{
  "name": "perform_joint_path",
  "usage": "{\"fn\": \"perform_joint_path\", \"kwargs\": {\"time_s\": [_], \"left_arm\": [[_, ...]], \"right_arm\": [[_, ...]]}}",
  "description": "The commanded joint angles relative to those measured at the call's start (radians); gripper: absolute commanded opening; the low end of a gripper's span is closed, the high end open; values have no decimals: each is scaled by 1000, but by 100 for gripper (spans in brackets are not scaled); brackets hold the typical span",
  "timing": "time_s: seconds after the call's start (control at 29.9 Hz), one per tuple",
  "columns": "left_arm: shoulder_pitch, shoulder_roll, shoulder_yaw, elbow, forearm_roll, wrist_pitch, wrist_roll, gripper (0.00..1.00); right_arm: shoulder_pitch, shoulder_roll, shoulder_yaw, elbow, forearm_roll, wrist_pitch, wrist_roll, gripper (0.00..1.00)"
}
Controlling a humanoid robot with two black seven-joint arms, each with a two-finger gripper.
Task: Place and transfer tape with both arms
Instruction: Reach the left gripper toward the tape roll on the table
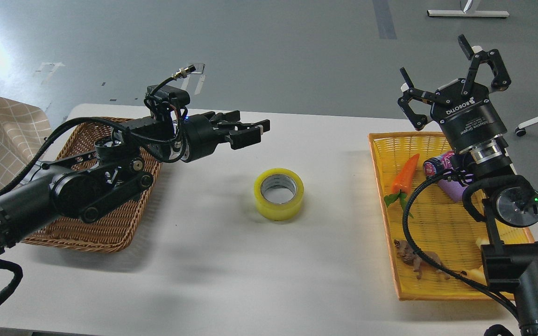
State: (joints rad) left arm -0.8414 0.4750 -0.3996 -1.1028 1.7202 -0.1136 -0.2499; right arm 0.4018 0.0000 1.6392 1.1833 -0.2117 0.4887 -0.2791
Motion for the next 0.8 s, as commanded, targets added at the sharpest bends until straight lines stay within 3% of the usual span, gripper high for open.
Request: {"fn": "perform_joint_path", "kwargs": {"time_s": [0.0, 0.17, 0.57, 0.77], "left_arm": [[-1, 27, 50, -20, 47, 0, 4, 98], [-2, 47, 102, -28, 145, -3, 44, 98], [1, 21, 122, -109, 179, -51, 214, 98], [4, -27, 125, -112, 173, -78, 227, 98]], "right_arm": [[-14, 0, 2, -4, 0, 0, 1, 100], [-26, 0, 4, -4, 0, 0, 1, 100], [-43, 0, 1, -5, -1, 0, 1, 100], [-46, 0, 1, -7, -1, 0, 1, 100]]}}
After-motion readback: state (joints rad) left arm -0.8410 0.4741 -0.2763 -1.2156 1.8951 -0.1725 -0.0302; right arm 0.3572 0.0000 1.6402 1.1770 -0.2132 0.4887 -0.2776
